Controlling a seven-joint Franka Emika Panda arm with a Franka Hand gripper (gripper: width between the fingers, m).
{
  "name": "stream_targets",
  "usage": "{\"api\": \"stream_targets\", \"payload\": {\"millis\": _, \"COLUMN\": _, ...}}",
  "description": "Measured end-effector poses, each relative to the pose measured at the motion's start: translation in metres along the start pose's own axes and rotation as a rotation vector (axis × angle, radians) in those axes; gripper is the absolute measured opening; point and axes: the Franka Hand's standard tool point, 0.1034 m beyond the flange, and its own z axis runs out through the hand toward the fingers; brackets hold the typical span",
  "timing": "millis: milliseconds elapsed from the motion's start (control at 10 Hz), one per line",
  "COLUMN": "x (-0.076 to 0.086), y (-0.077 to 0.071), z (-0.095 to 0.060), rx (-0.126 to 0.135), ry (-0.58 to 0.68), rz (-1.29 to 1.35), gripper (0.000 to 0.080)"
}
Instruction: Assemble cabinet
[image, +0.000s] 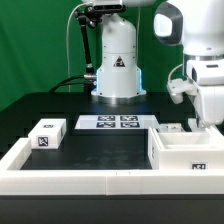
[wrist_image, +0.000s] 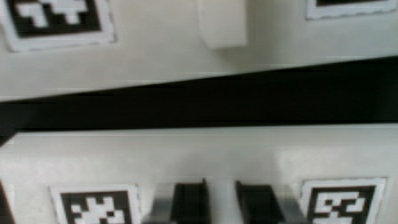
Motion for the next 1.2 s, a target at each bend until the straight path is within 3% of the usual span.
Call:
{"api": "stream_targets", "payload": {"millis": 200, "x": -0.011, "y": 0.004, "z": -0.015, "rx": -0.015, "ry": -0.012, "rz": 0.012, "gripper": 0.0074}}
{"api": "stream_targets", "payload": {"millis": 600, "x": -0.034, "y": 0.016, "z": -0.030, "rx": -0.025, "ry": -0.023, "rz": 0.028, "gripper": 0.0074}}
{"api": "stream_targets", "payload": {"millis": 1100, "x": -0.038, "y": 0.020, "z": -0.030, "rx": -0.031, "ry": -0.019, "rz": 0.038, "gripper": 0.0074}}
{"api": "stream_targets", "payload": {"millis": 1200, "x": -0.038, "y": 0.023, "z": -0.025, "rx": -0.056, "ry": 0.000, "rz": 0.028, "gripper": 0.0074}}
